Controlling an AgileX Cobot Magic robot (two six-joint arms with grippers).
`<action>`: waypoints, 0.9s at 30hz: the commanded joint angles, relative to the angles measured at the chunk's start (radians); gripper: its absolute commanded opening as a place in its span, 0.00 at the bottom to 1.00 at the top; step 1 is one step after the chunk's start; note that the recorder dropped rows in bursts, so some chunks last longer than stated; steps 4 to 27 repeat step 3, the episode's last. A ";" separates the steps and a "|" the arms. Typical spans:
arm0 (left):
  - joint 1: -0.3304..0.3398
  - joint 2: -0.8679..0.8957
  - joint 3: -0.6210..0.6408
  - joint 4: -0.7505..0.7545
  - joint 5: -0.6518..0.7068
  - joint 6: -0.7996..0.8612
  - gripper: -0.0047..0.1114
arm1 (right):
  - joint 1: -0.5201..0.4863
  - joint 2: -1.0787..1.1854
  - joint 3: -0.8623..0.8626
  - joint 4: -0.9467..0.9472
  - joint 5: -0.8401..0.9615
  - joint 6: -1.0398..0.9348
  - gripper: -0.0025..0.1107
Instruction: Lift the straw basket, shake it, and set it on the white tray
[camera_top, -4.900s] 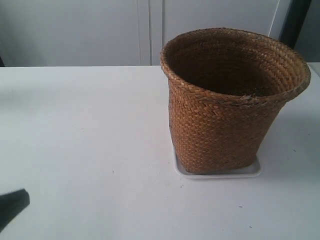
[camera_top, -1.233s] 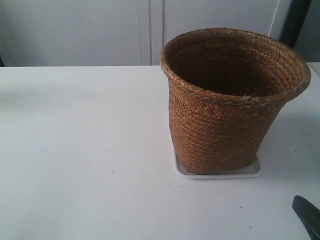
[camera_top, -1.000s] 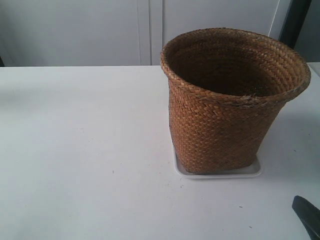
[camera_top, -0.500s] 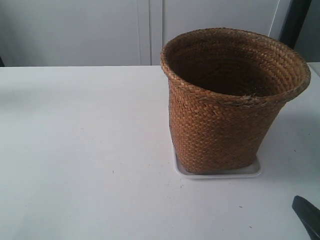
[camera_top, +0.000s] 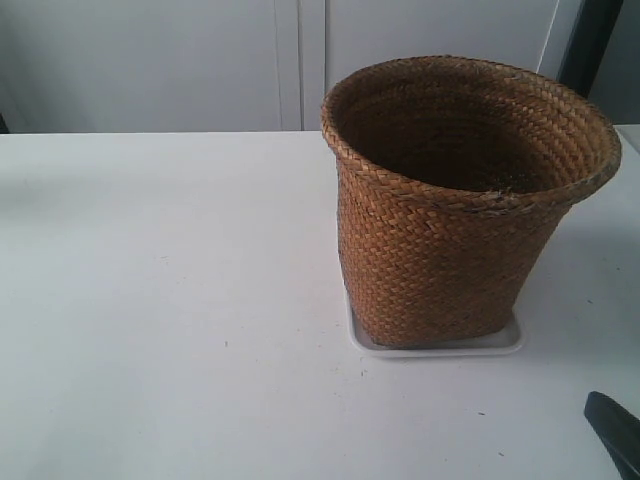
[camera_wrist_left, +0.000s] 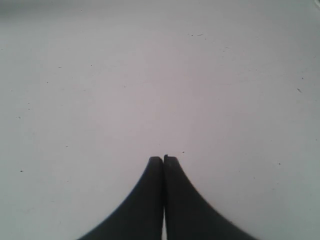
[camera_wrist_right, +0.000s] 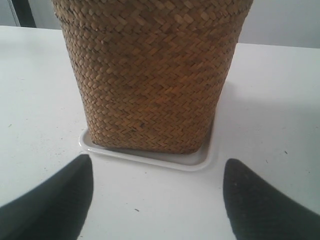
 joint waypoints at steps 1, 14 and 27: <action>0.003 -0.004 0.002 -0.004 0.027 -0.003 0.04 | 0.004 -0.003 0.001 0.000 -0.007 0.003 0.62; 0.003 -0.004 0.002 -0.004 0.027 -0.003 0.04 | 0.004 -0.003 0.001 0.000 -0.007 0.003 0.62; 0.003 -0.004 0.002 -0.004 0.027 -0.003 0.04 | 0.004 -0.003 0.001 0.000 -0.007 0.003 0.62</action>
